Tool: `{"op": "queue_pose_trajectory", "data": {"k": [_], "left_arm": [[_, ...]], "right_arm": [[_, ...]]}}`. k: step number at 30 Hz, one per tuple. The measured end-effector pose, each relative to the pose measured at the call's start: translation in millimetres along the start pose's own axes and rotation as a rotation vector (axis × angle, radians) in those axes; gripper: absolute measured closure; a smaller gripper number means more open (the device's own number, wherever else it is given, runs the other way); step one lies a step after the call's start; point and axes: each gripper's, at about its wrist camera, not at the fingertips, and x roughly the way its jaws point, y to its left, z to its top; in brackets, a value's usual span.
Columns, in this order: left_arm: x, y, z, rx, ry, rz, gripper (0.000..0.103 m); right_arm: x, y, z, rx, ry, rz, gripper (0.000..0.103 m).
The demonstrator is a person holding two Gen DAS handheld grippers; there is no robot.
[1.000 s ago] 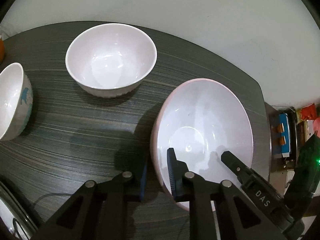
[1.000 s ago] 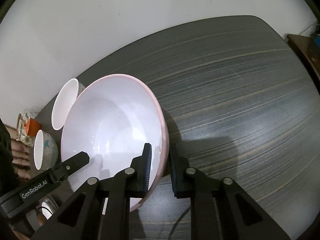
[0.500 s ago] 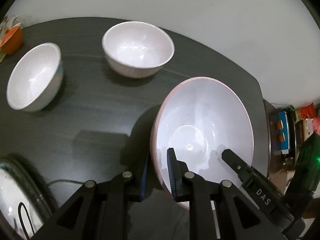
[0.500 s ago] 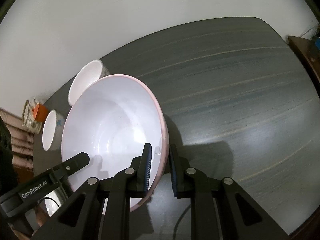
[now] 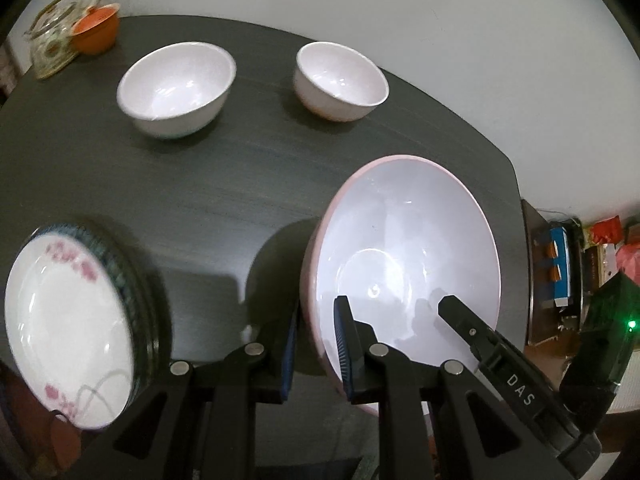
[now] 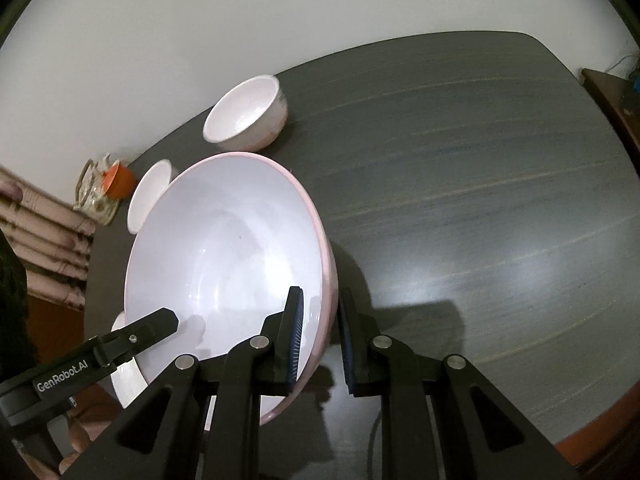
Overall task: Organize plates and bowls
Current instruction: 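Lift and carry the pink-rimmed bowl with both grippers toward the plate stack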
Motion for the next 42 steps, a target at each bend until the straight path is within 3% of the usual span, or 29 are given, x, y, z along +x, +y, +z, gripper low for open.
{"op": "queue_pose_trajectory", "data": {"k": [10, 20, 42], "left_arm": [[-16, 32, -45, -0.010, -0.009, 0.036, 0.085], [-10, 50, -67, -0.016, 0.013, 0.031, 0.085], [19, 46, -64, 0.004, 0.053, 0.056, 0.085]], "right_arm": [[-3, 17, -51, -0.044, 0.029, -0.008, 0.085], [2, 19, -72, -0.058, 0.052, -0.030, 0.085], [16, 8, -84, -0.028, 0.092, -0.044, 0.084]]}}
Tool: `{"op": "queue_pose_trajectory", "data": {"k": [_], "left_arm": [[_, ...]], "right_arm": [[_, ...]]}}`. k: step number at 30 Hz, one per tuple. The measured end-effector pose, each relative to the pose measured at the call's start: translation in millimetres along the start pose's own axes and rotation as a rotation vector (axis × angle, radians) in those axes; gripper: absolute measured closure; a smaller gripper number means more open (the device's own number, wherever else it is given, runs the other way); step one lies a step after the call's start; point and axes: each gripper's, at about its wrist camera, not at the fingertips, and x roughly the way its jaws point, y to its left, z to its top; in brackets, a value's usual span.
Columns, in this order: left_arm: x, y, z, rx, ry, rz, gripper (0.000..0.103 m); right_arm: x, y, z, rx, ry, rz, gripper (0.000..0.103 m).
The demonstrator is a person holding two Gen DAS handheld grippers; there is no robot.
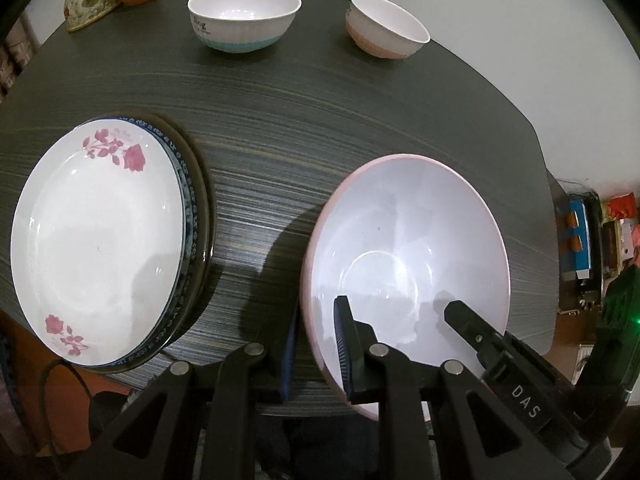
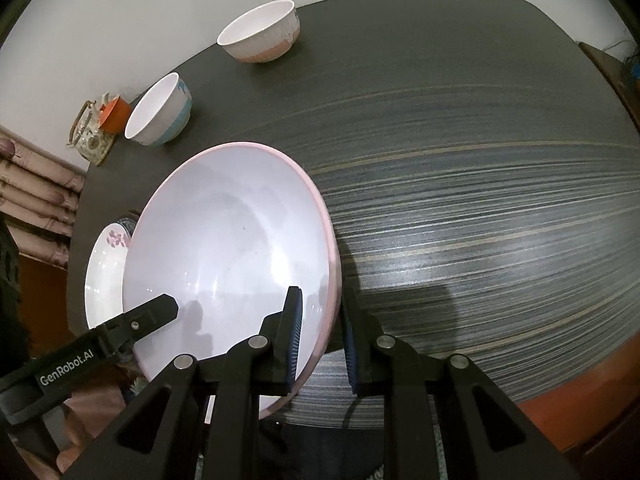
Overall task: Organize plates and bowls
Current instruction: 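Lift and carry the pink-rimmed bowl with both grippers toward the plate stack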
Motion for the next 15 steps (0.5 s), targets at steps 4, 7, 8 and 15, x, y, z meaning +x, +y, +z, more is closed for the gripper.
{"op": "queue_pose_trajectory", "data": {"k": [4, 7, 8, 15], "left_arm": [[3.3, -1.8, 1.7, 0.004, 0.003, 0.006, 0.085], [5.1, -2.3, 3.2, -0.001, 0.007, 0.009, 0.085], [5.8, -2.3, 3.6, -0.001, 0.008, 0.008, 0.085], [5.0, 0.3, 4.9, -0.005, -0.005, 0.000, 0.085]], "right_arm": [[3.9, 0.2, -1.5, -0.004, 0.011, -0.002, 0.083], [3.8, 1.7, -3.0, -0.011, 0.009, -0.005, 0.082], [3.5, 1.8, -3.3, -0.010, 0.010, -0.005, 0.082], [3.0, 3.1, -4.1, -0.007, 0.010, 0.003, 0.076]]}}
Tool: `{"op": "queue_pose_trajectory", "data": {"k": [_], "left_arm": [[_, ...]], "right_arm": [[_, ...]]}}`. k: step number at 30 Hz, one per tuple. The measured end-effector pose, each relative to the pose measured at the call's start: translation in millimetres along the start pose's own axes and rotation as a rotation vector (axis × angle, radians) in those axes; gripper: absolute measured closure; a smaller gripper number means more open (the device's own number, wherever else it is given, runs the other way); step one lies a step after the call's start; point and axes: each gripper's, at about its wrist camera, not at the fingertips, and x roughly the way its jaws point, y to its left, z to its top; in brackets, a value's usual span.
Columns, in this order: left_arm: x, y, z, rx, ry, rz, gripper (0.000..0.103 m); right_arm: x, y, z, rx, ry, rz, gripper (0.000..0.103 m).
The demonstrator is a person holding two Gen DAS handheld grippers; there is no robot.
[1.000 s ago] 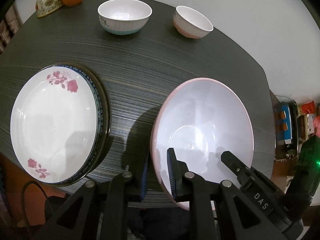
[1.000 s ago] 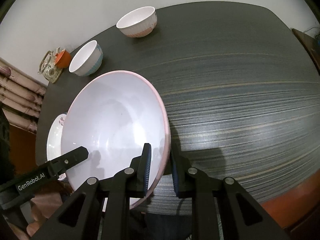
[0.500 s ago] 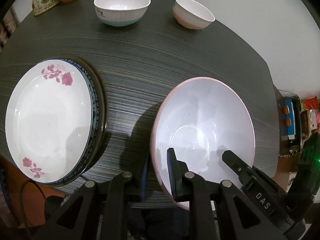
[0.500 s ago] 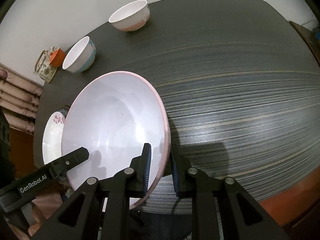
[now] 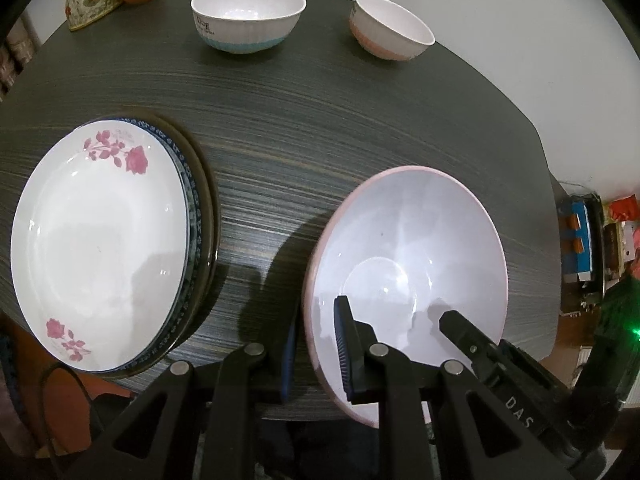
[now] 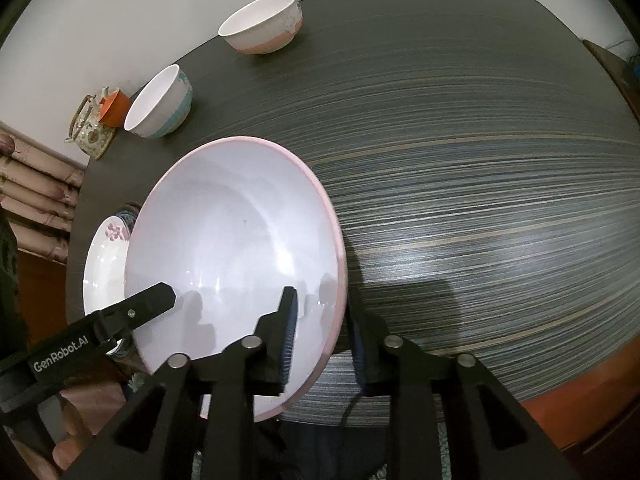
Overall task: Organize plates and bowls
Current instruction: 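Lift and carry the pink-rimmed bowl with both grippers toward the plate stack, then lower the bowl onto the table beside the plates and open both grippers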
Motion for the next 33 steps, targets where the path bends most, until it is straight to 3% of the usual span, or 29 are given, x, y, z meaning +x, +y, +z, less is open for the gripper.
{"op": "queue_pose_trajectory", "data": {"k": [9, 11, 19, 33], "left_arm": [[-2, 6, 1, -0.023, -0.007, 0.002, 0.085], [-3, 8, 2, -0.030, -0.008, 0.001, 0.084], [-8, 11, 4, -0.033, -0.017, -0.010, 0.078], [-34, 18, 17, -0.041, -0.085, -0.032, 0.068]], "right_arm": [[-6, 0, 3, -0.008, -0.023, -0.004, 0.064], [-9, 0, 4, -0.004, -0.036, -0.014, 0.056], [-20, 1, 11, 0.001, -0.075, -0.031, 0.047], [-34, 23, 28, -0.055, -0.133, -0.049, 0.046]]}}
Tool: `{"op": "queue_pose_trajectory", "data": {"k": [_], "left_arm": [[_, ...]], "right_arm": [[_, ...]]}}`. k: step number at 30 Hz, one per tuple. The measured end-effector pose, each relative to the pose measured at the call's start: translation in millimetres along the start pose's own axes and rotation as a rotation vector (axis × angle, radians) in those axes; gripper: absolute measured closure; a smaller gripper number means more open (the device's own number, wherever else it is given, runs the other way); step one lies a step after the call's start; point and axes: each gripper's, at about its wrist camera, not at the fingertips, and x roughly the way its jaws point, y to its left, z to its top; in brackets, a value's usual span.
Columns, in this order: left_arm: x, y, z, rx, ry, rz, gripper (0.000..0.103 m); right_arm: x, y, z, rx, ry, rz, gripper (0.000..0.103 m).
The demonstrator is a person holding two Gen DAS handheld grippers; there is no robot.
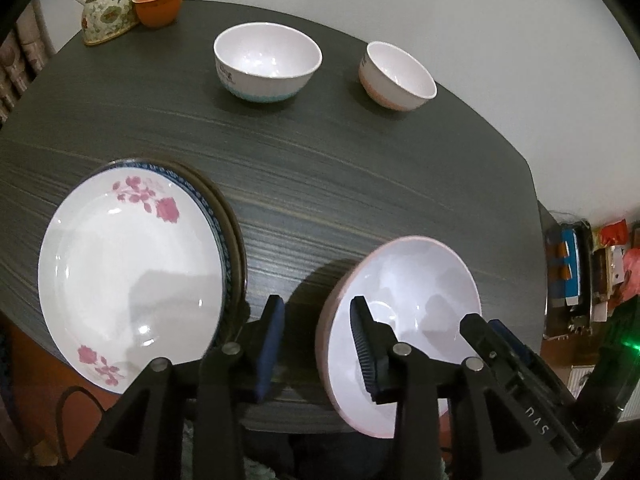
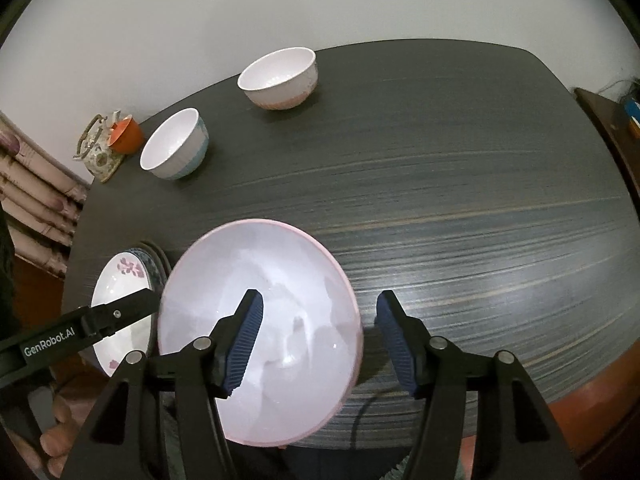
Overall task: Organize plates and bowls
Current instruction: 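Lower the bowl onto the table beside the plates and open both grippers, then move both grippers to the rim of the white blue-band bowl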
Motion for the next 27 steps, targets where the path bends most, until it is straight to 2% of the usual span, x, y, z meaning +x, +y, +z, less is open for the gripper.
{"op": "queue_pose_trajectory", "data": {"k": [23, 27], "left_arm": [[-25, 57, 46, -0.102, -0.072, 0.051, 0.066], [-25, 66, 56, -0.116, -0.070, 0.058, 0.056]], "right_arm": [[11, 64, 44, -0.137, -0.007, 0.028, 0.046], [12, 72, 56, -0.144, -0.006, 0.063, 0.046]]}}
